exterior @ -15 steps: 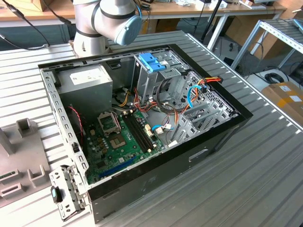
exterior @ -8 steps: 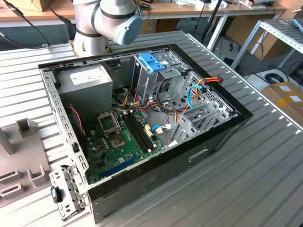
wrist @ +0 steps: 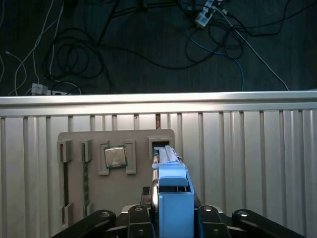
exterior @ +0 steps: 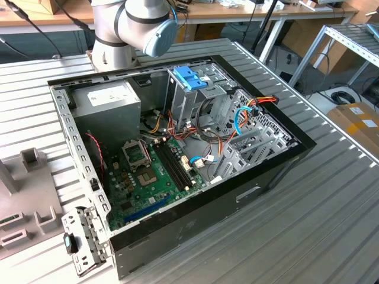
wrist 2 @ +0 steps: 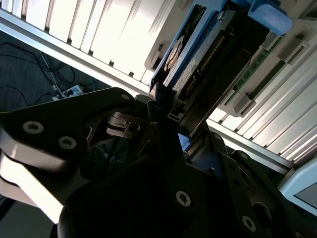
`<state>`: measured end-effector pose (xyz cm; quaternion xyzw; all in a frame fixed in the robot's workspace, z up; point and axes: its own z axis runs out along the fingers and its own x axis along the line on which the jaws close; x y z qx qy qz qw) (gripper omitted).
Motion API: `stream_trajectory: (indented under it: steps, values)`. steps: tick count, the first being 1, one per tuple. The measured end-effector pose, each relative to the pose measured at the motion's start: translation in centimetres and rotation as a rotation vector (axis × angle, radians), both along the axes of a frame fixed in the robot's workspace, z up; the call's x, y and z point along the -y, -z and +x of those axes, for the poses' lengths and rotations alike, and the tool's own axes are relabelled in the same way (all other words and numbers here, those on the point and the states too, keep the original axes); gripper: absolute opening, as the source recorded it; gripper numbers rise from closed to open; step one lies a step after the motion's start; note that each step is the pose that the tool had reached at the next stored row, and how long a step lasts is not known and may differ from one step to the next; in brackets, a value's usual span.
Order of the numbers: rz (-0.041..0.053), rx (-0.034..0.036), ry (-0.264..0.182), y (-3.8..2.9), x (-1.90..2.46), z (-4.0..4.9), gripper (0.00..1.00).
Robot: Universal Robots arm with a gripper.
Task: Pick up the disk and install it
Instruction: 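Pick up the disk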
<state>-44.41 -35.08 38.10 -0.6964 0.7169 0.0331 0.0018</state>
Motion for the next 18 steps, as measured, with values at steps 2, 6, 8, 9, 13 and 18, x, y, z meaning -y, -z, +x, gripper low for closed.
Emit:
stream_trajectory:
  steps: [2, 6, 8, 9, 13, 18]
  values:
    - [0.0000, 0.0000, 0.000, -0.14, 0.00, 0.00, 0.37]
    - [0.0000, 0.0000, 0.000, -0.41, 0.00, 0.00, 0.37]
    - [0.0000, 0.0000, 0.000, -0.51, 0.00, 0.00, 0.37]
    - [0.0000, 0.0000, 0.000, -0.57, 0.00, 0.00, 0.37]
    - [0.0000, 0.0000, 0.000, -0.80, 0.00, 0.00, 0.37]
    - [0.0000, 0.0000, 0.000, -1.17, 0.00, 0.00, 0.37]
